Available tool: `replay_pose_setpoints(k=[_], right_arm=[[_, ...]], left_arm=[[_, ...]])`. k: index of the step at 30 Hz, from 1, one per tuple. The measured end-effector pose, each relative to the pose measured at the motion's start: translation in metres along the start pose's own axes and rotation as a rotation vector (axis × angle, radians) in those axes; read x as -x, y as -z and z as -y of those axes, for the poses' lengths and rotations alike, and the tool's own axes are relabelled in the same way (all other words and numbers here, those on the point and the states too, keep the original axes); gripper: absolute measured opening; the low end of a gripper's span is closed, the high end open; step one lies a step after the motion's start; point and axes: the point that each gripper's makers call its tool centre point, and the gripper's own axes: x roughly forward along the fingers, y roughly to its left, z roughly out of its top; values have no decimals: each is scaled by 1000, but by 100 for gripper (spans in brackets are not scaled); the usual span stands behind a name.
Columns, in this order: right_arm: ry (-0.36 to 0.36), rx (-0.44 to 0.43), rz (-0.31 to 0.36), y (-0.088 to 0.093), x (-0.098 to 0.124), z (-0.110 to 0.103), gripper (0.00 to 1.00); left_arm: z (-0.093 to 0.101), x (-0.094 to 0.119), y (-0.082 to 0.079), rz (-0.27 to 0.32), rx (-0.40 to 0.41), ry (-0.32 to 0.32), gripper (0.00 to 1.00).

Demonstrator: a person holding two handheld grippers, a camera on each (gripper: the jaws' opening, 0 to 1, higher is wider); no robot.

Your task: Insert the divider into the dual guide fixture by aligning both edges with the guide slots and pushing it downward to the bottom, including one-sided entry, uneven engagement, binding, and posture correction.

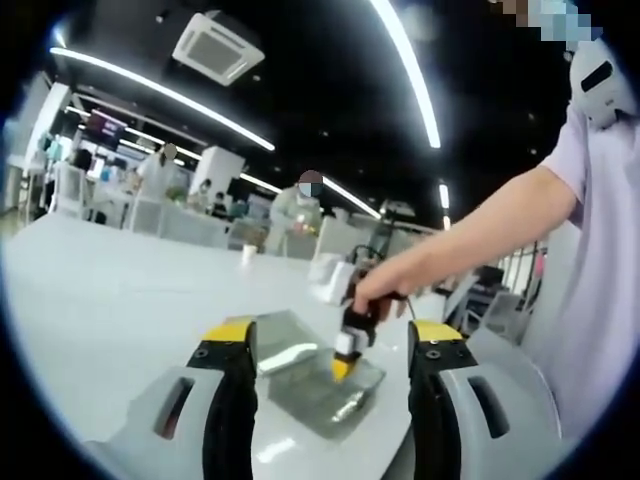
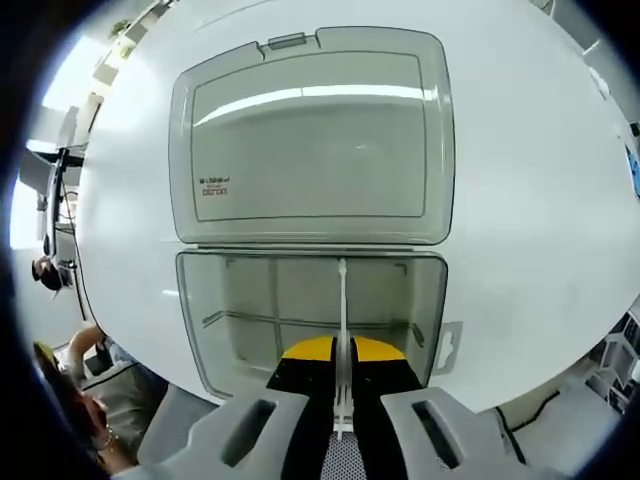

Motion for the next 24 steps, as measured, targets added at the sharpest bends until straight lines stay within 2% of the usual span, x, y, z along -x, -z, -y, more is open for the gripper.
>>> replay_pose_setpoints(k=[14,24], right_arm=[[7,12,11,6,-7,-3,0],[-5,22,21,-1,-9,-1,0]], left_arm=[[-4,-2,1,-12,1,0,59],[-3,-5,1,-18,-3,4,59]])
